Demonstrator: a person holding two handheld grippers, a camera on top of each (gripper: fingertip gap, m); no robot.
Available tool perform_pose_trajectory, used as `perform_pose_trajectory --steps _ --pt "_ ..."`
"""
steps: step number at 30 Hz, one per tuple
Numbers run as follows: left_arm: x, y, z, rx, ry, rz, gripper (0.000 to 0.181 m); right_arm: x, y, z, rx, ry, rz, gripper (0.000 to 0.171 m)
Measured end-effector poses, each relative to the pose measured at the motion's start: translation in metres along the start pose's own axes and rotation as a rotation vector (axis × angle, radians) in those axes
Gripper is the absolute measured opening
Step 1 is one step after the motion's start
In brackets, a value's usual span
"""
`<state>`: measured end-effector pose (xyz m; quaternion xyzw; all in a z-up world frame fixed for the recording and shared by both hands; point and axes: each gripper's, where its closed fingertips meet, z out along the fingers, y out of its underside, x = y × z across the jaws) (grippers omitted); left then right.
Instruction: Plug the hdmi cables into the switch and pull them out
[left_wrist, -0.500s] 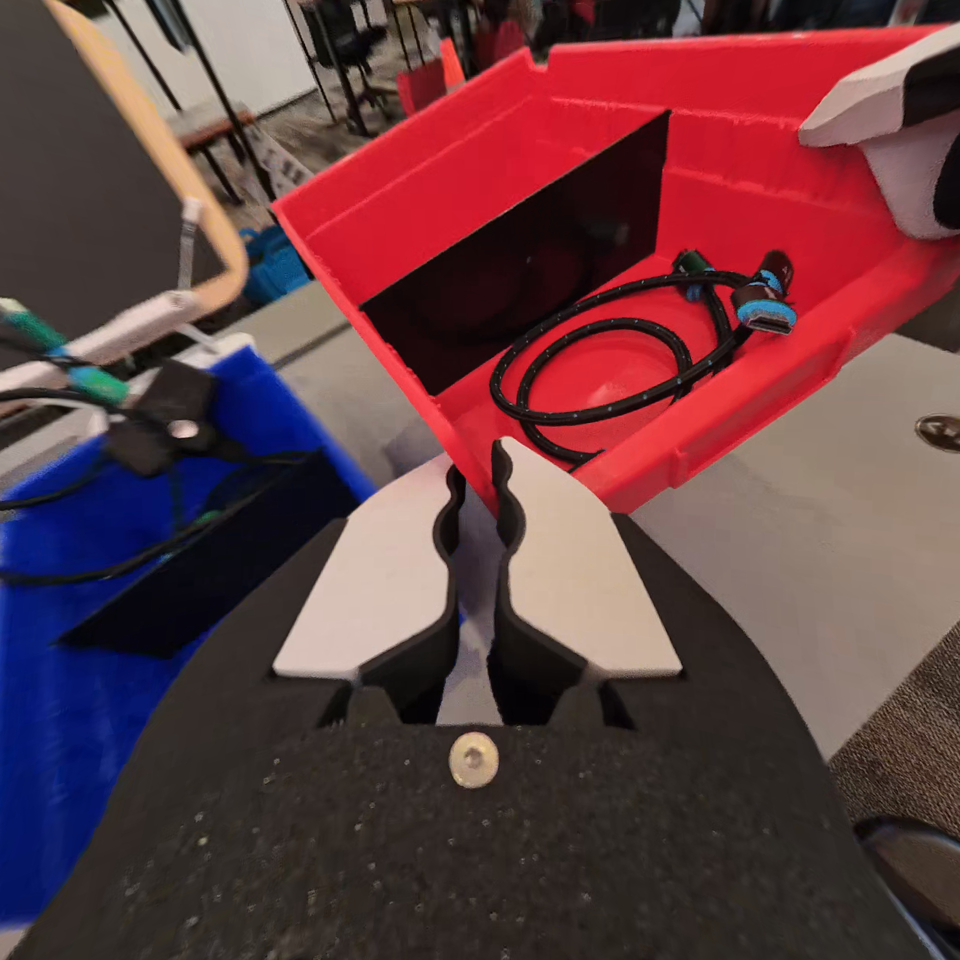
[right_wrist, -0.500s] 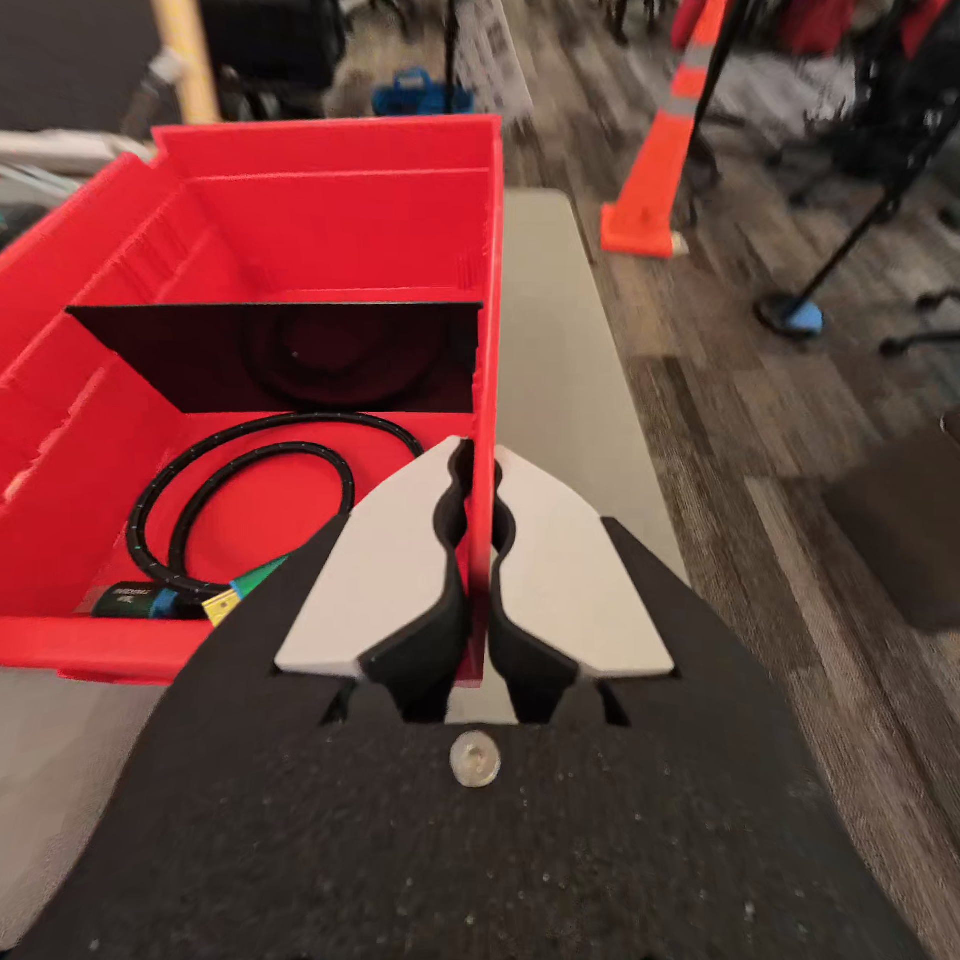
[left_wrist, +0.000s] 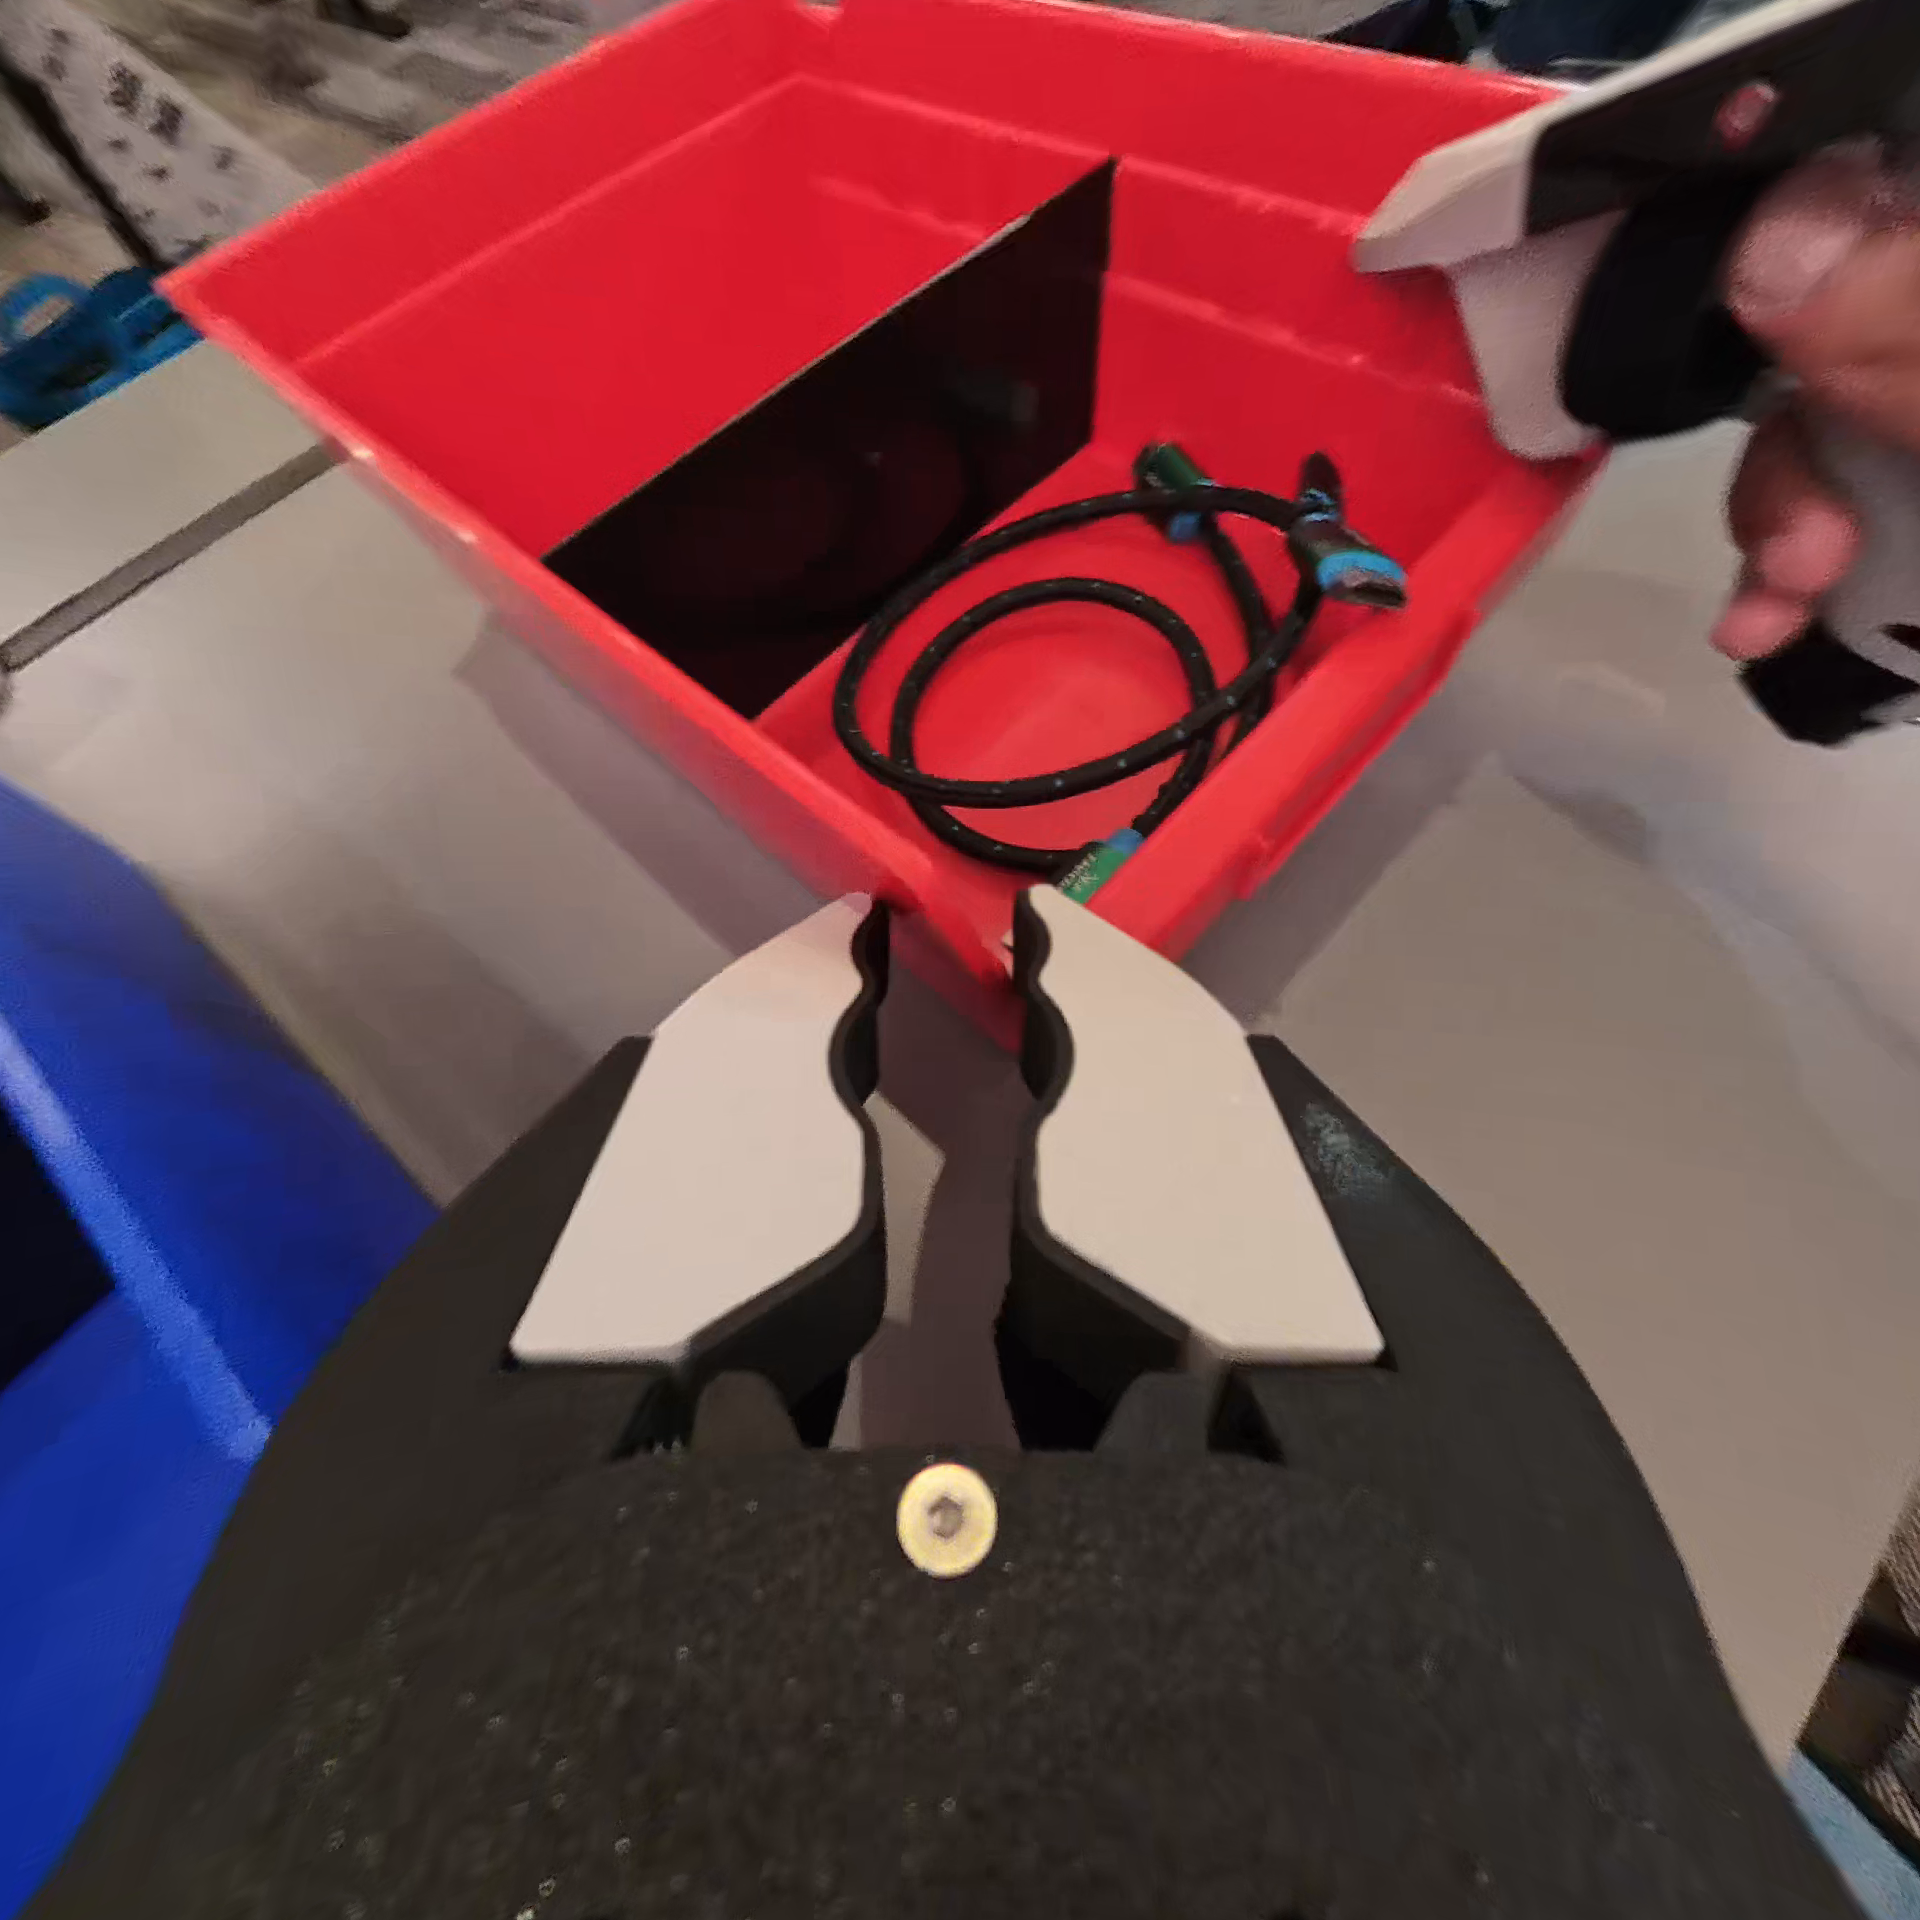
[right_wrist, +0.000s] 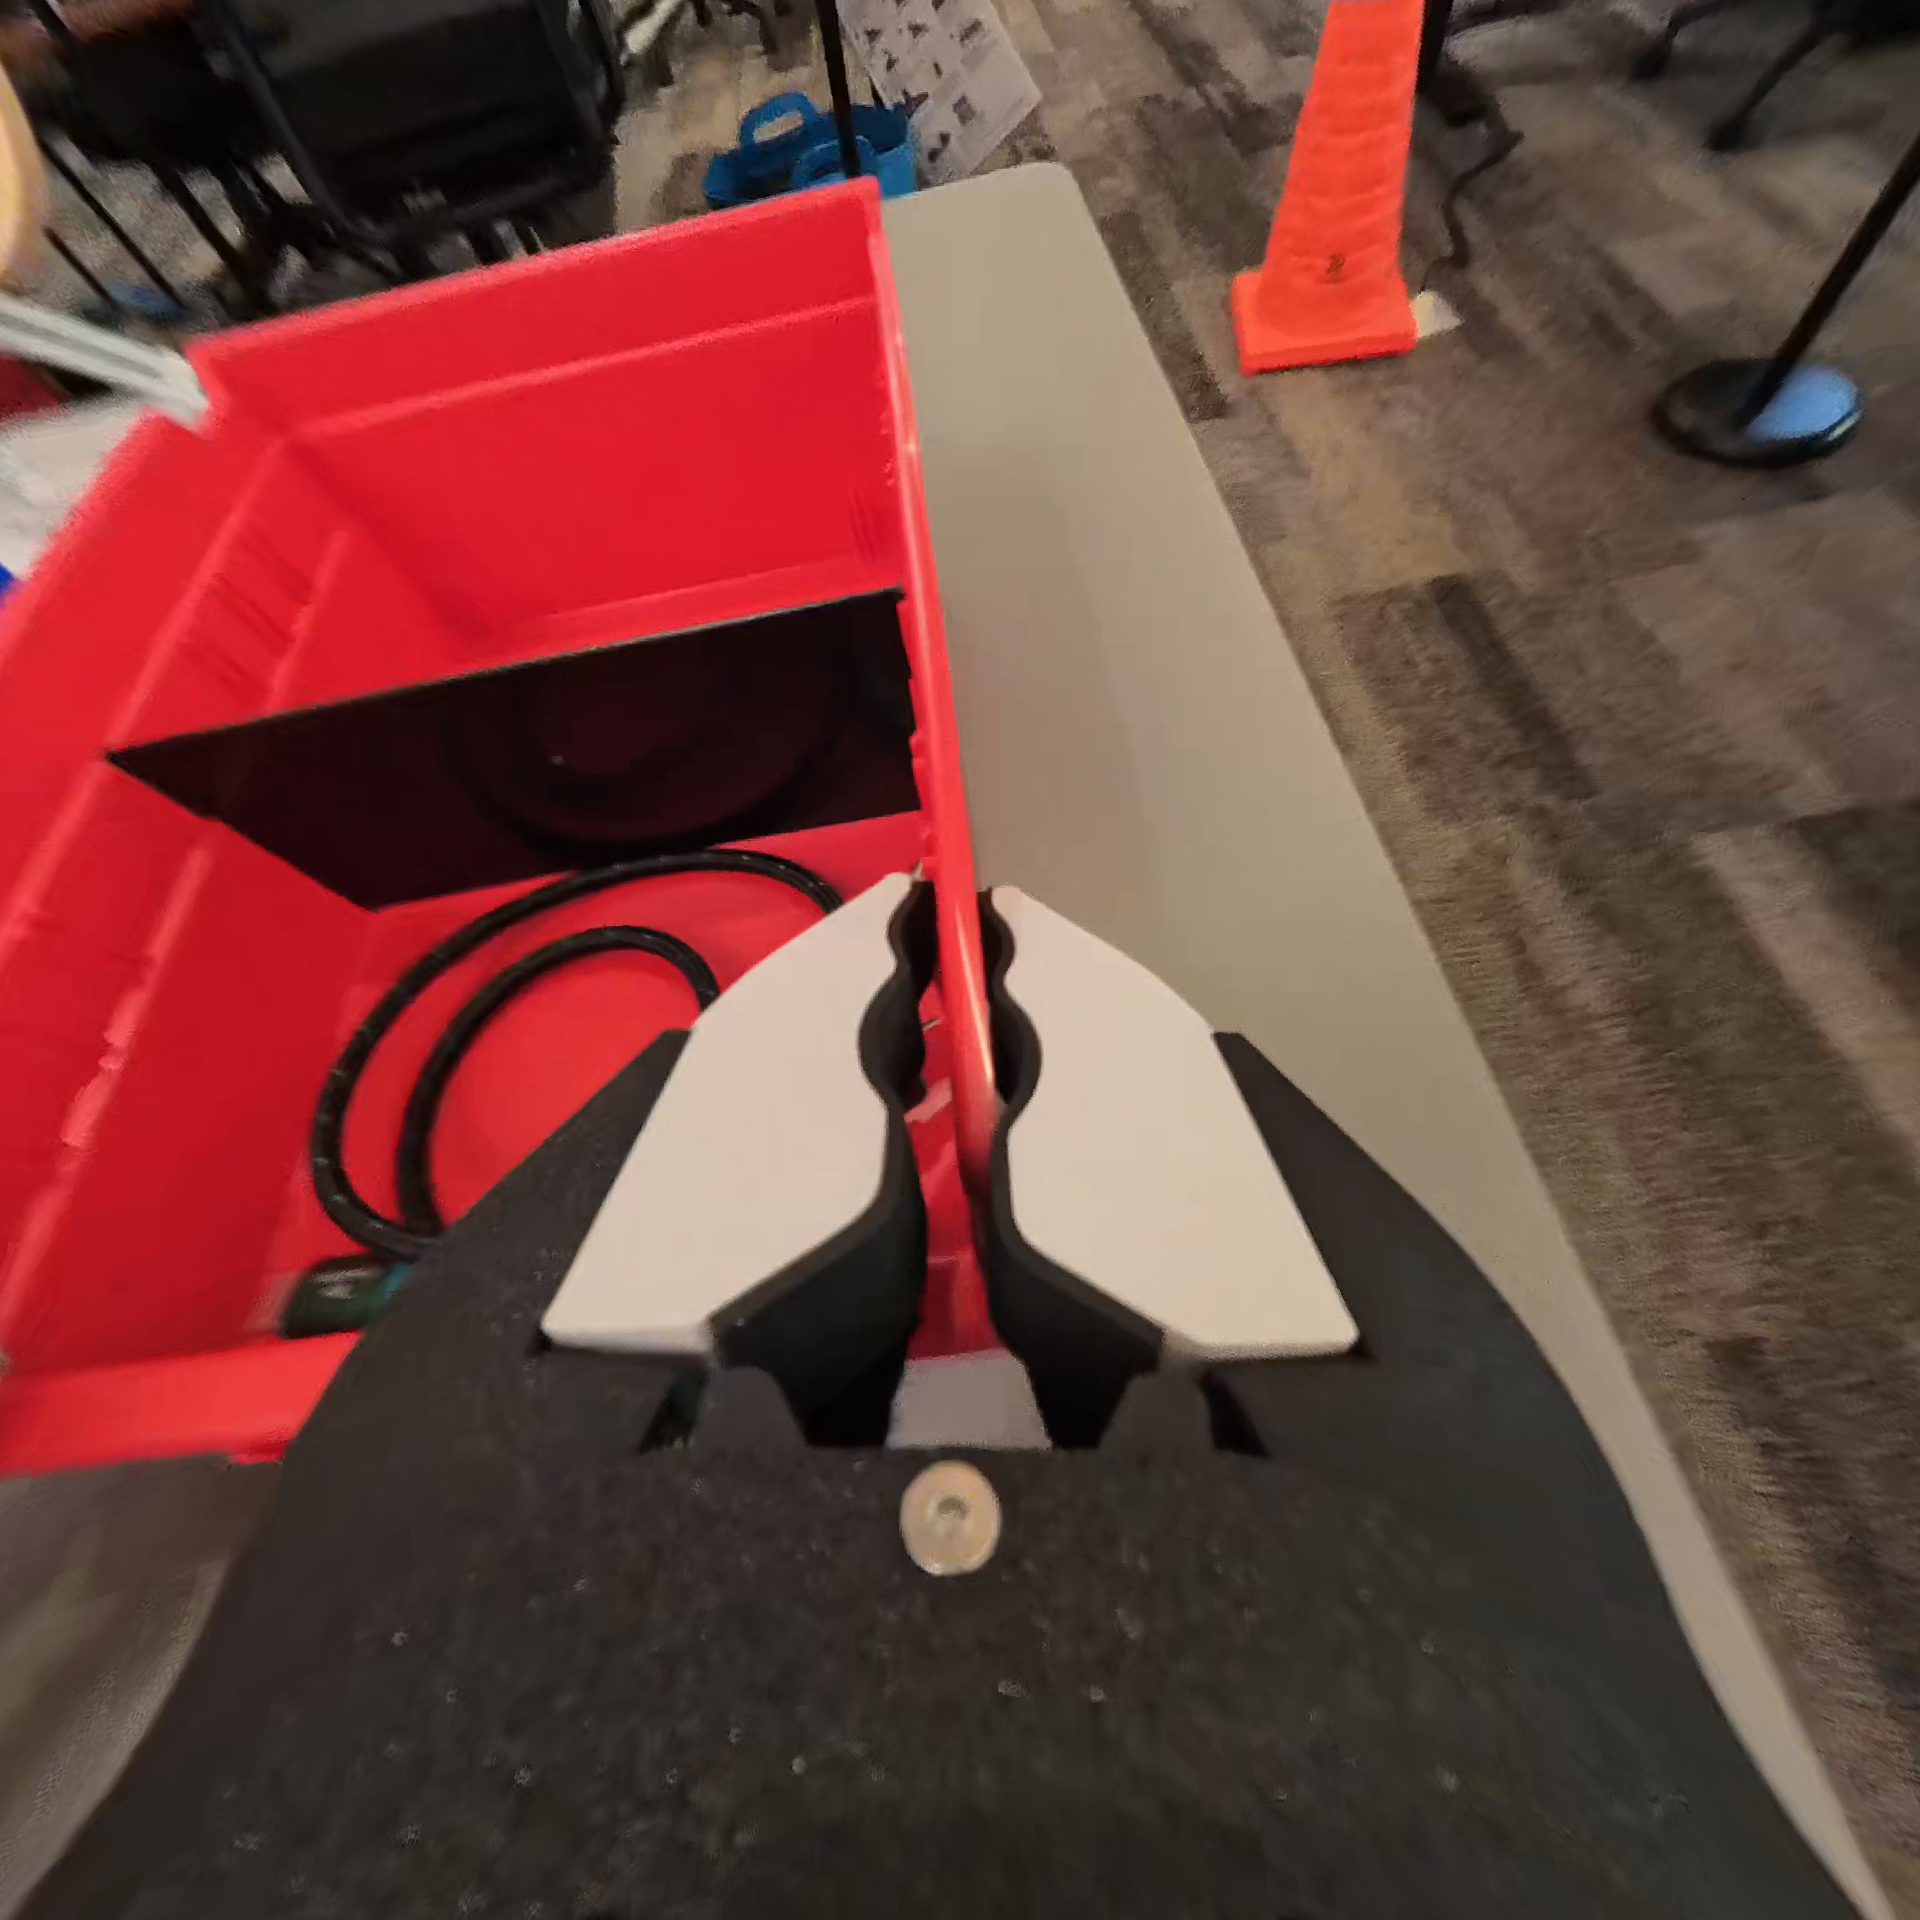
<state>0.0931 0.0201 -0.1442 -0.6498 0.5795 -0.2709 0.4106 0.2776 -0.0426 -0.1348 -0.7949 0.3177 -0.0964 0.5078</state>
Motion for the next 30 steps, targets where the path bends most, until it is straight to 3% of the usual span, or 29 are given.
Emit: perform_pose_trajectory --steps 2,4,7,9,11,13,15,17,21,23,24,25,27,30 --pt "0.005 -0.002 -0.009 0.020 0.079 0.007 0.024 0.003 -0.001 0.000 -0.004 -0.014 0.044 0.010" --pt "-0.001 -0.015 -0.035 0.098 0.101 0.016 0.041 0.008 -0.006 -0.008 0.012 0.037 -0.037 0.018" --pt "-0.026 -0.049 -0.105 0.321 0.127 -0.034 0.050 0.008 -0.041 -0.043 0.142 0.152 -0.203 0.024" --pt "-0.071 -0.055 -0.159 0.424 0.028 -0.117 0.050 -0.012 -0.068 -0.071 0.227 0.174 -0.280 0.024" --pt "-0.132 -0.036 -0.195 0.420 -0.166 -0.190 0.049 -0.055 -0.085 -0.092 0.267 0.141 -0.372 0.024" --pt "-0.184 0.004 -0.206 0.313 -0.340 -0.242 0.062 -0.118 -0.084 -0.100 0.270 0.027 -0.488 0.029" --pt "-0.219 0.058 -0.206 0.161 -0.485 -0.265 0.078 -0.190 -0.065 -0.095 0.225 -0.131 -0.527 0.032" --pt "-0.229 0.104 -0.200 0.087 -0.499 -0.333 0.086 -0.258 -0.027 -0.079 0.136 -0.300 -0.512 0.054" --pt "-0.225 0.133 -0.183 0.076 -0.375 -0.454 0.063 -0.297 0.049 -0.031 -0.062 -0.248 -0.391 0.053" --pt "-0.225 0.122 -0.179 0.104 -0.333 -0.436 0.048 -0.299 0.071 -0.016 -0.095 -0.212 -0.325 0.037" --pt "-0.223 0.119 -0.175 0.097 -0.323 -0.409 0.021 -0.300 0.078 -0.011 -0.096 -0.206 -0.309 0.019" --pt "-0.228 0.121 -0.173 0.066 -0.365 -0.377 0.018 -0.302 0.079 -0.011 -0.081 -0.212 -0.272 0.005" --pt "-0.234 0.123 -0.173 0.007 -0.435 -0.298 0.011 -0.303 0.079 -0.013 -0.069 -0.187 -0.249 0.005" --pt "-0.245 0.126 -0.183 0.036 -0.454 -0.336 0.007 -0.316 0.078 -0.022 -0.047 -0.161 -0.233 0.004"
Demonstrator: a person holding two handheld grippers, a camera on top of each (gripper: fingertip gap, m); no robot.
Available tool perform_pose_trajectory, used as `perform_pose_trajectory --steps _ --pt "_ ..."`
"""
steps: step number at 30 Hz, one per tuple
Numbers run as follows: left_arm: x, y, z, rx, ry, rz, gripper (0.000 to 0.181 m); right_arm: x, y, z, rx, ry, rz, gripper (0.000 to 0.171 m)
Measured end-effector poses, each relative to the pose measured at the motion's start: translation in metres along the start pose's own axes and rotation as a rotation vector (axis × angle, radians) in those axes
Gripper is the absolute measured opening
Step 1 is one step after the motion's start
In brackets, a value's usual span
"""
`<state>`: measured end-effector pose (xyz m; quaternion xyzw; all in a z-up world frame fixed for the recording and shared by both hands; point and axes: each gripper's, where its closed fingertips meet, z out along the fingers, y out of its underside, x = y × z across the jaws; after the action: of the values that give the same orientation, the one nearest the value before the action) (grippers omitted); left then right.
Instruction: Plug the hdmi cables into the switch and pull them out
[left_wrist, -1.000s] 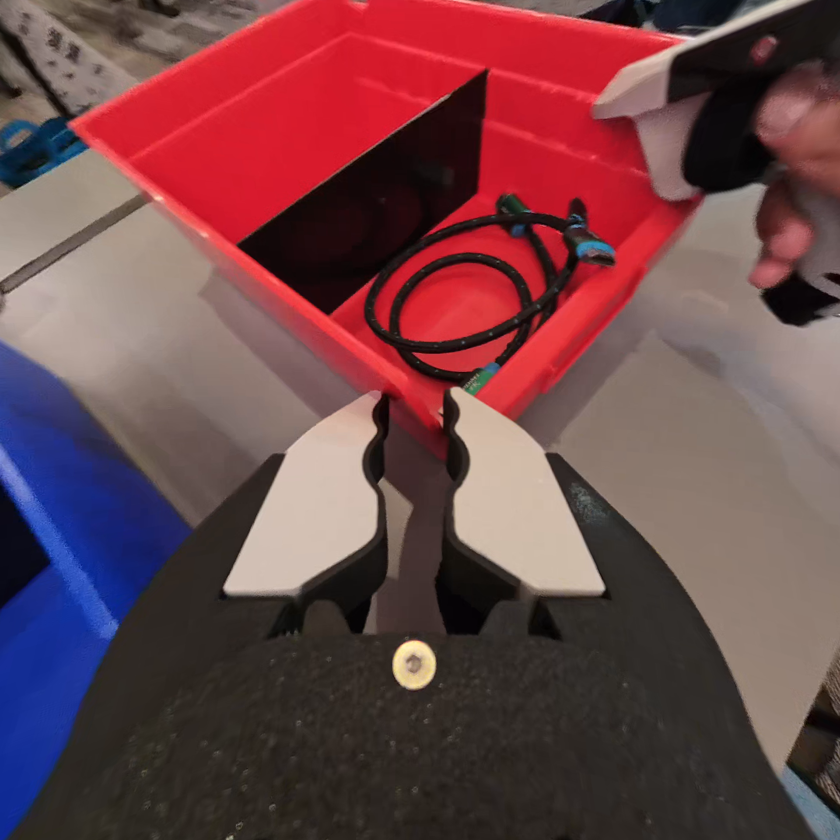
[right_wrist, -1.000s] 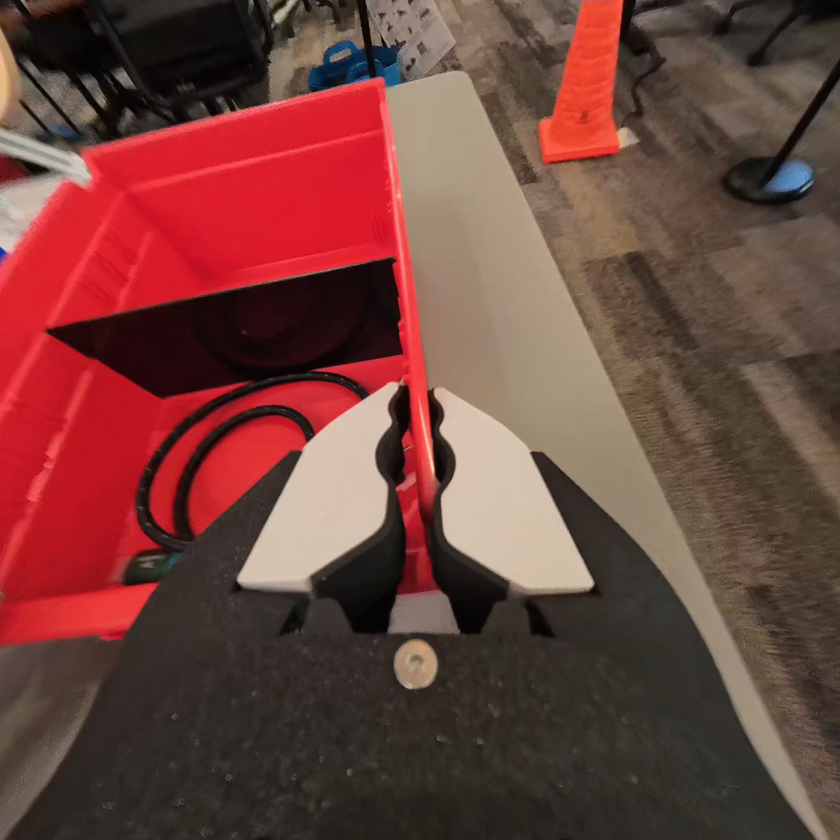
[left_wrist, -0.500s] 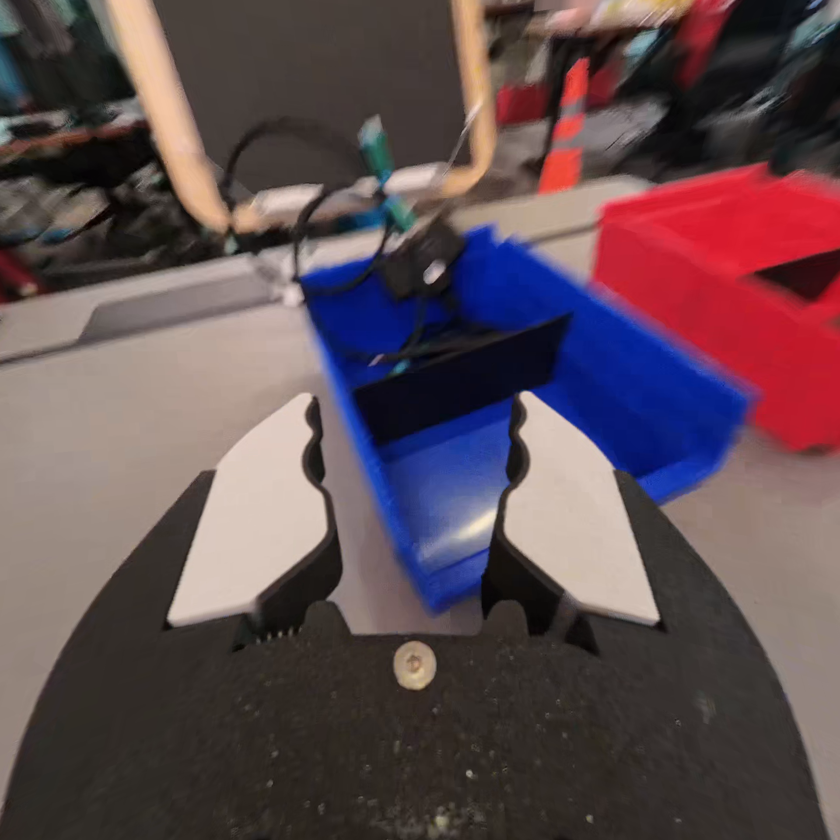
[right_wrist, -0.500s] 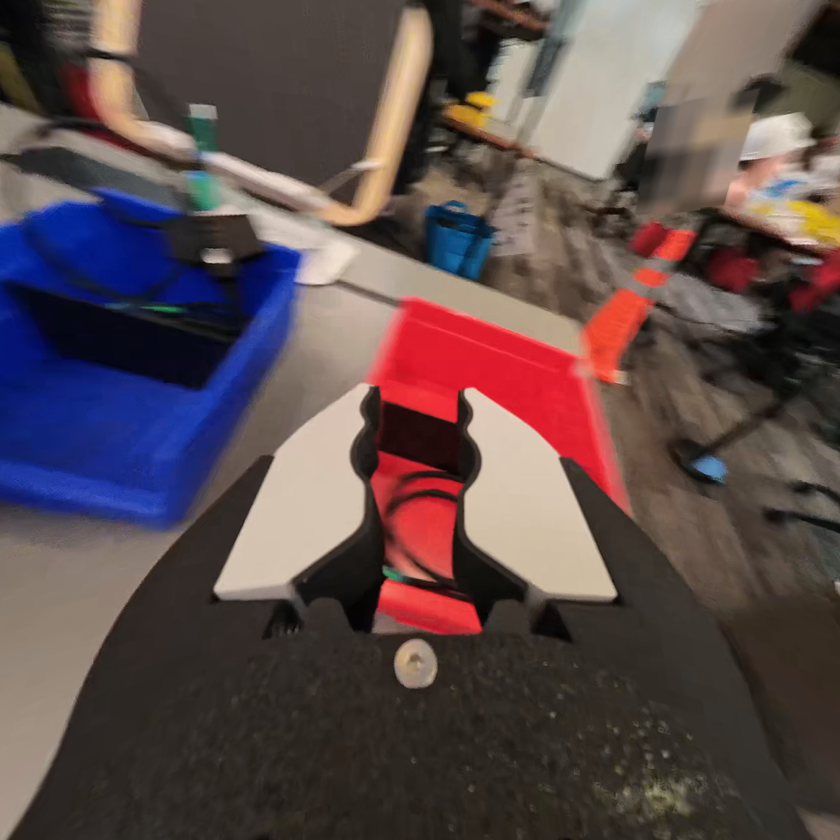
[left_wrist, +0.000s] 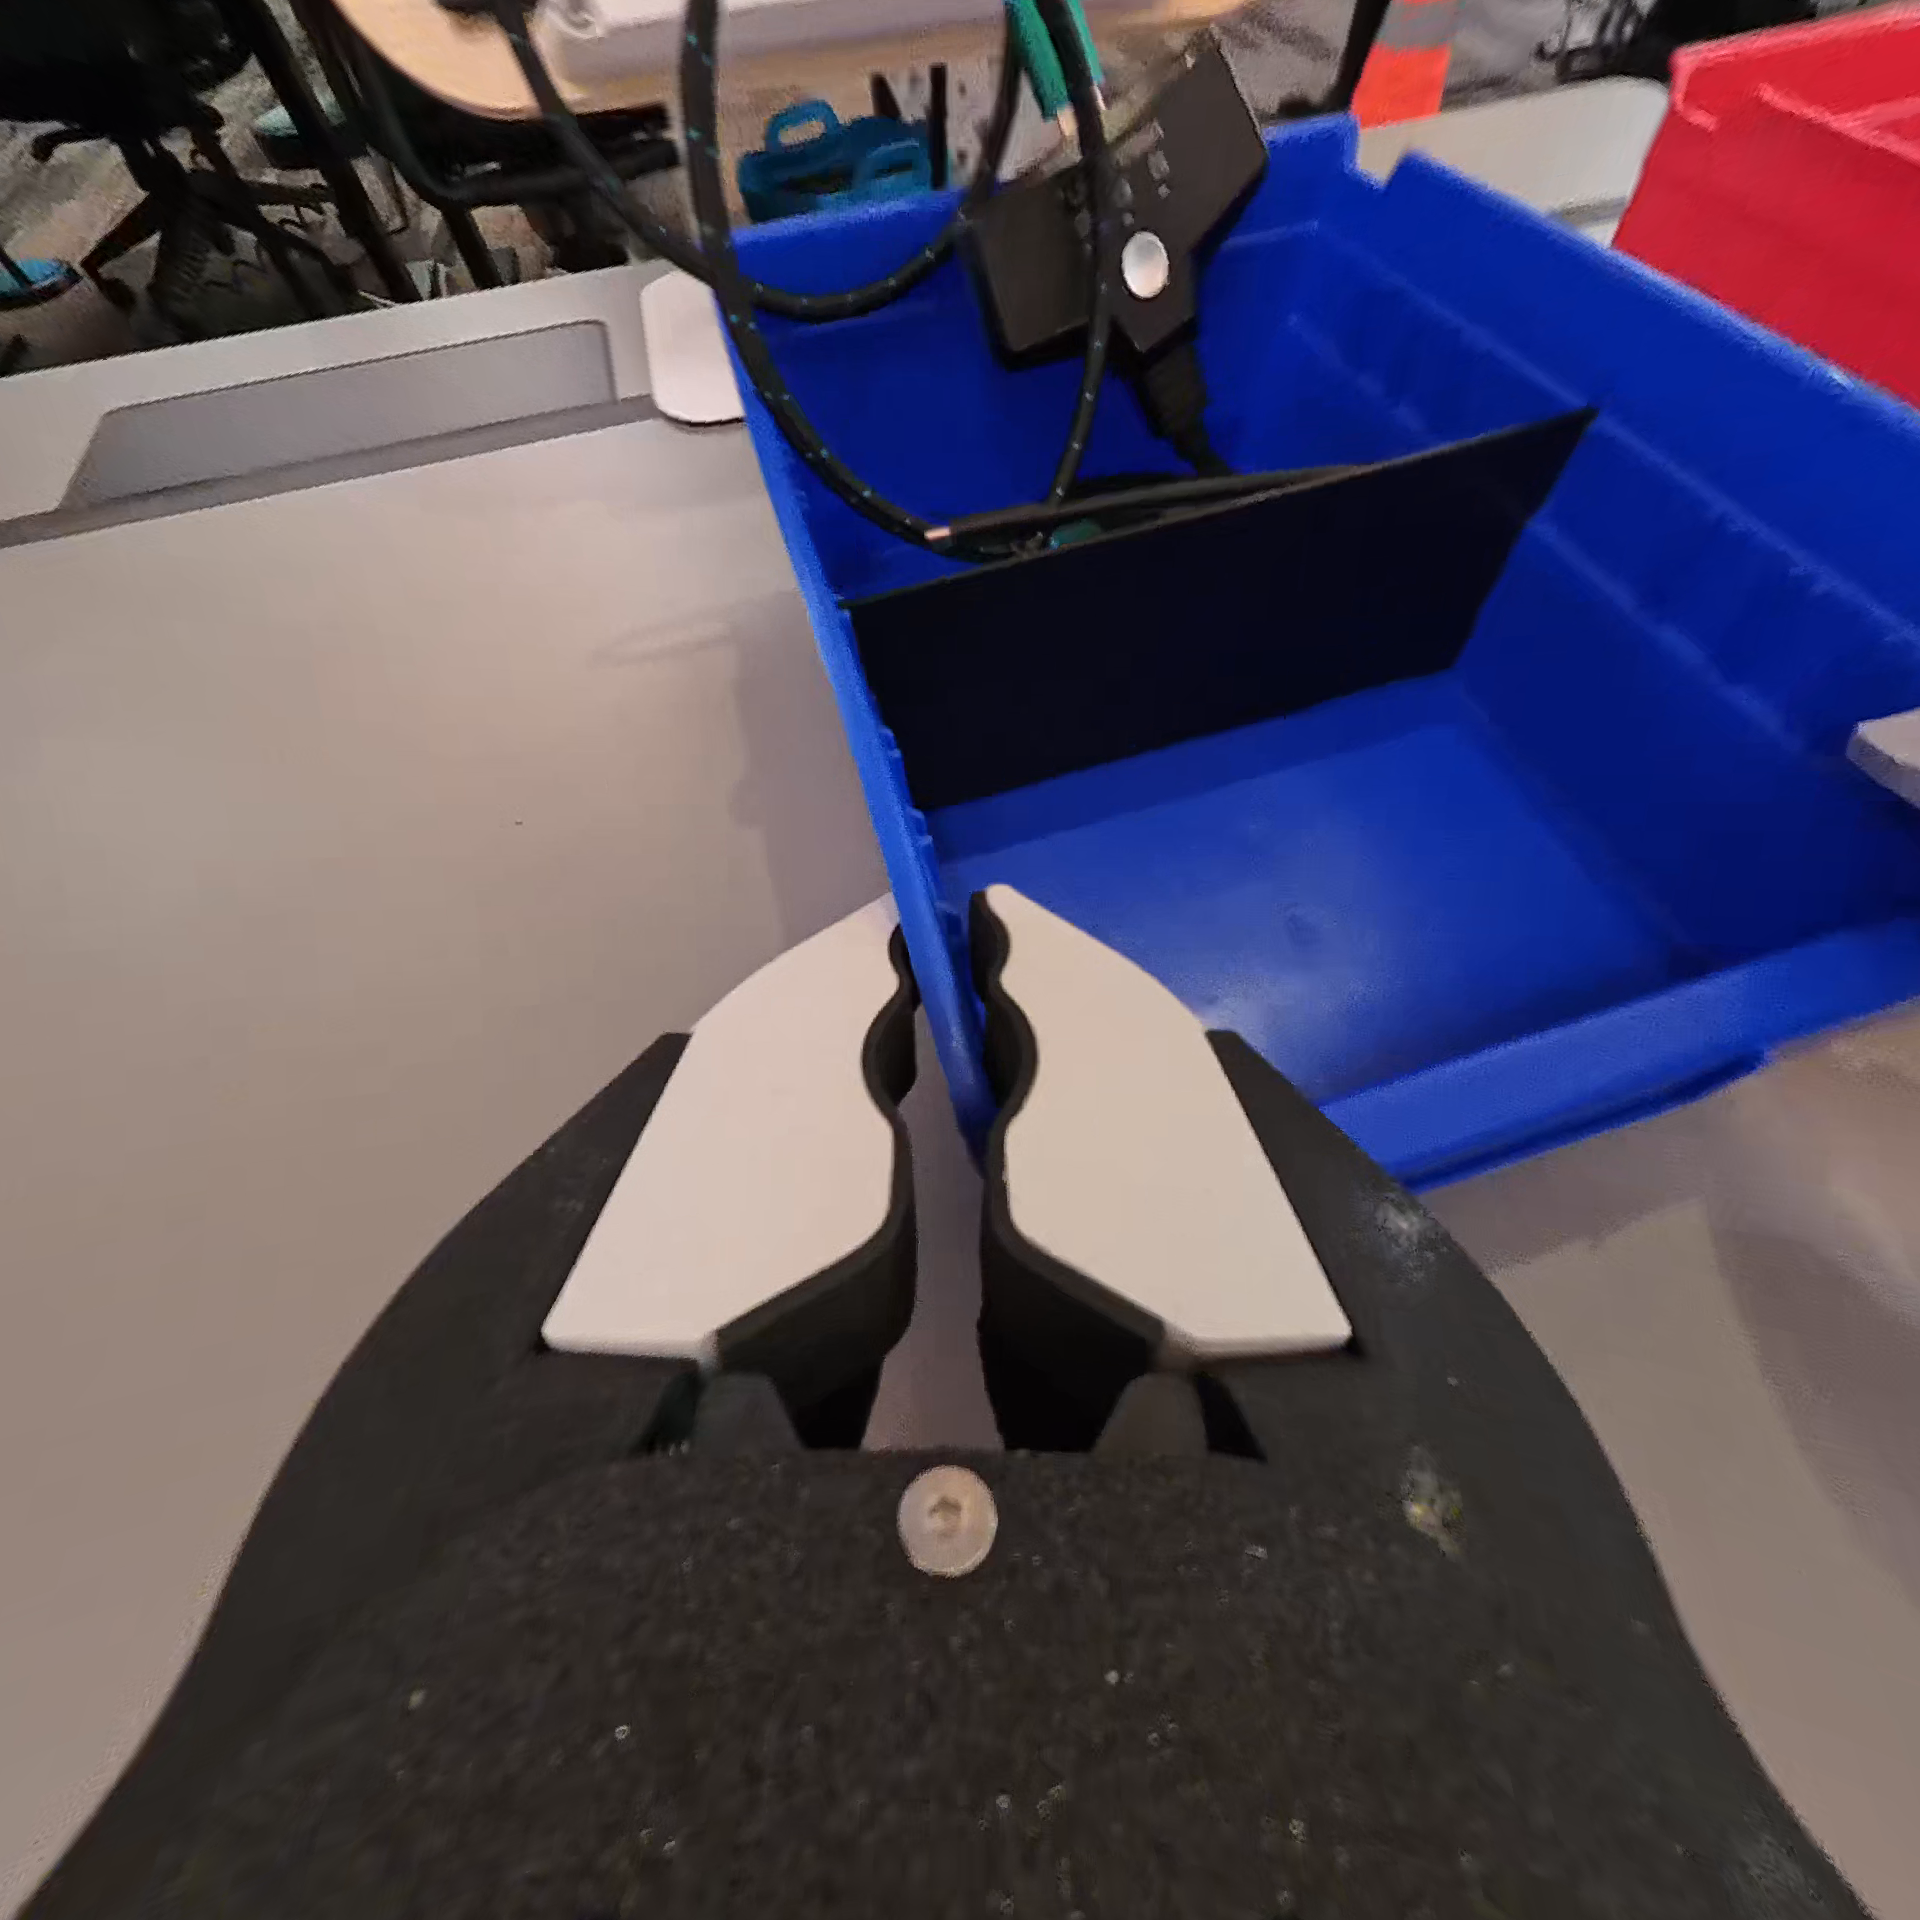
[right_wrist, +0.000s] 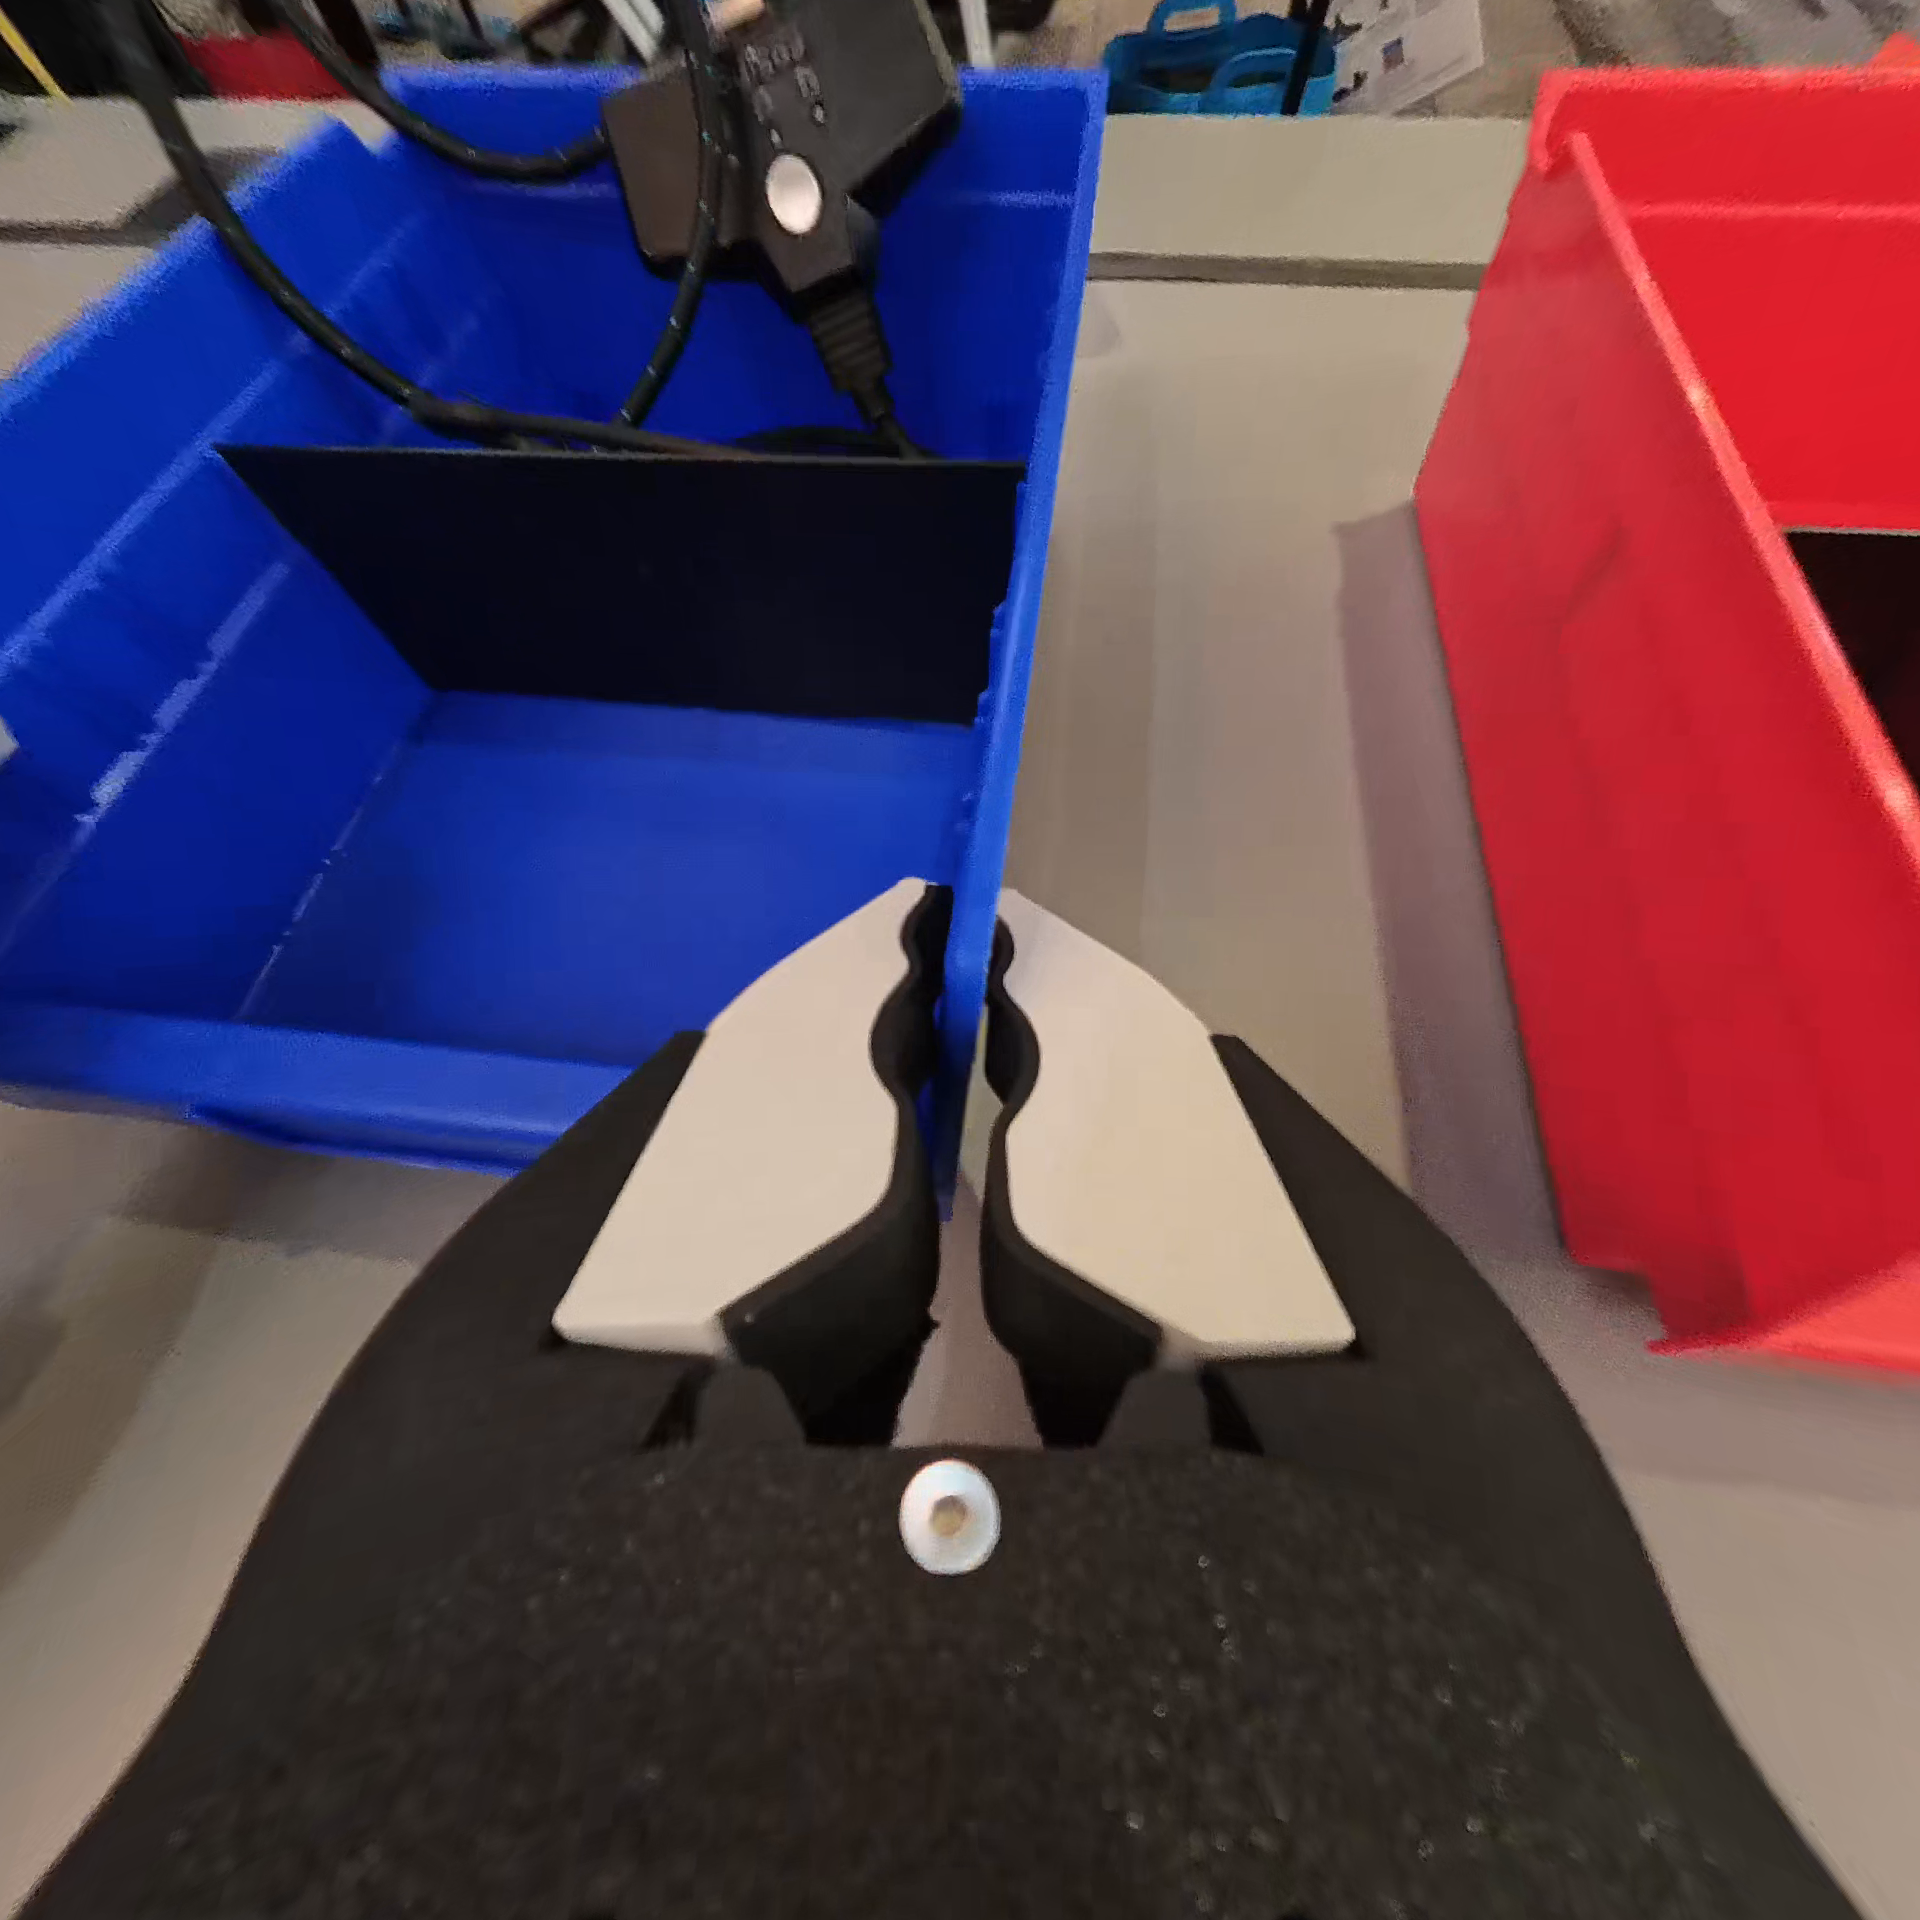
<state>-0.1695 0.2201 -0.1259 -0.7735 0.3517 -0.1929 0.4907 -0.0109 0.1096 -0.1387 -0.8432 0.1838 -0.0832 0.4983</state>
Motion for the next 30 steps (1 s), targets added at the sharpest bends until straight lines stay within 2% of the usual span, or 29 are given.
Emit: perform_pose_trajectory --steps 4,9,13,17,22,27,28,30 --pt "-0.047 -0.009 -0.018 0.033 -0.038 -0.069 0.004 -0.047 -0.019 -0.006 0.082 -0.046 0.009 0.005" --pt "-0.136 -0.015 -0.056 0.092 -0.176 -0.103 0.003 -0.135 -0.041 0.010 0.115 -0.123 -0.007 0.005" --pt "-0.213 0.003 -0.076 0.099 -0.232 -0.129 0.002 -0.216 -0.044 0.027 0.103 -0.179 -0.074 0.005" --pt "-0.261 0.026 -0.081 0.052 -0.238 -0.136 0.001 -0.269 -0.033 0.042 0.056 -0.201 -0.105 0.005" --pt "-0.287 0.047 -0.073 0.058 -0.189 -0.122 0.002 -0.298 -0.013 0.047 0.055 -0.222 -0.180 0.010" --pt "-0.288 0.050 -0.075 0.037 -0.182 -0.157 0.005 -0.304 -0.009 0.043 0.026 -0.394 -0.150 0.017" --pt "-0.290 0.047 -0.080 0.042 -0.217 -0.138 0.008 -0.302 -0.007 0.036 0.012 -0.451 -0.165 0.021" --pt "-0.292 0.032 -0.098 0.110 -0.286 -0.098 0.035 -0.287 -0.008 0.012 0.035 -0.551 -0.214 0.027"
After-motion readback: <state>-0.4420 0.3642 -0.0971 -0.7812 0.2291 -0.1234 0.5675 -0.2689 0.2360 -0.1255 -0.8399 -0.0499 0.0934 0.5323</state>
